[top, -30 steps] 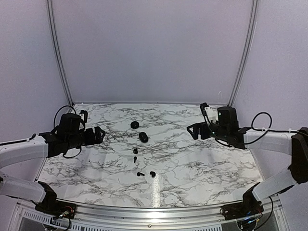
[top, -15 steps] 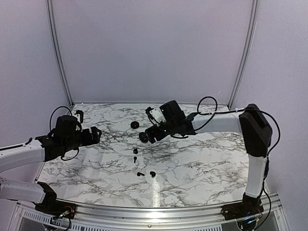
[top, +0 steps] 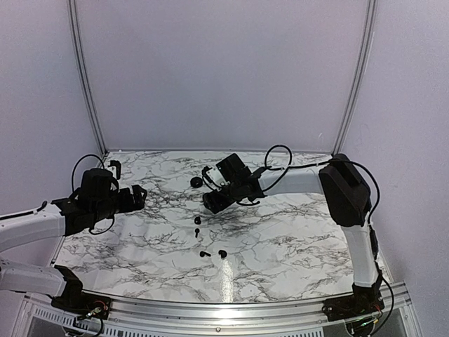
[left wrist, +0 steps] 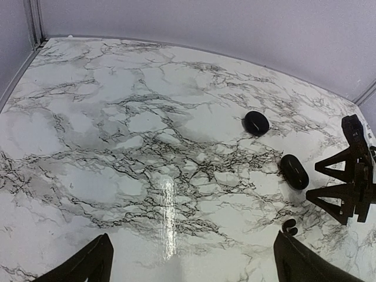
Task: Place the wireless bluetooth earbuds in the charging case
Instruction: Pick up the charging case from the center of the board.
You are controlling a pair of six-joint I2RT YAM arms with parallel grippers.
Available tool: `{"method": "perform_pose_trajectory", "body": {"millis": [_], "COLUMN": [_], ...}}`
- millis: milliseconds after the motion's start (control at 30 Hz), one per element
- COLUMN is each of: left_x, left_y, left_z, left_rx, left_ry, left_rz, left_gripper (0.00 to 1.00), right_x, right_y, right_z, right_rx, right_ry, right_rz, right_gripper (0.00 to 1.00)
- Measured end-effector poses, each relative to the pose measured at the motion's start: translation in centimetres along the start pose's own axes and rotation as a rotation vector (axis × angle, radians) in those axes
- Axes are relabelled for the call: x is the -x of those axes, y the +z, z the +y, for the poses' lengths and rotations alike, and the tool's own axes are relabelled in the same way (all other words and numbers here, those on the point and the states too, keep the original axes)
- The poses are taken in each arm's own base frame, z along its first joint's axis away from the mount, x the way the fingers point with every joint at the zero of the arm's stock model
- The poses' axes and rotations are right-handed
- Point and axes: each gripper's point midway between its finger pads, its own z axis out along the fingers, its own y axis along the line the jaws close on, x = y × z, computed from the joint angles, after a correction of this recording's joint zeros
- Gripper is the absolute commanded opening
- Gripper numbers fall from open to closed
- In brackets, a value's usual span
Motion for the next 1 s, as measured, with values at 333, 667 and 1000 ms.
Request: {"method": "perform_pose_trajectory", "body": {"millis": [333,667,1000], "left_x": [-0.1,-0.2,-0.3], "left_y": [-0.1,-0.2,-0.3], "left_z": [0.1,0.1,-0.8], "left_rx": [-0.001,-0.006,-0.058], "left_ry": [0.008,0.010,0.022], "left_rz": [-0.002,-0.009,0.003], "left_gripper": [0.99,0.99,0.99], "right_x": [-0.4,-0.9,-2.8], "right_y": [2.6,3.1,0.9], "right_z": [-0.7,-1.3,-1.8], "right_rx": [-0.037,-0.074,-0.092], "right_ry": [0.012,0.013,-0.055], "right_rz": [0.027,0.044,0.062], "right_gripper": [0.63,0.42,0.33]}}
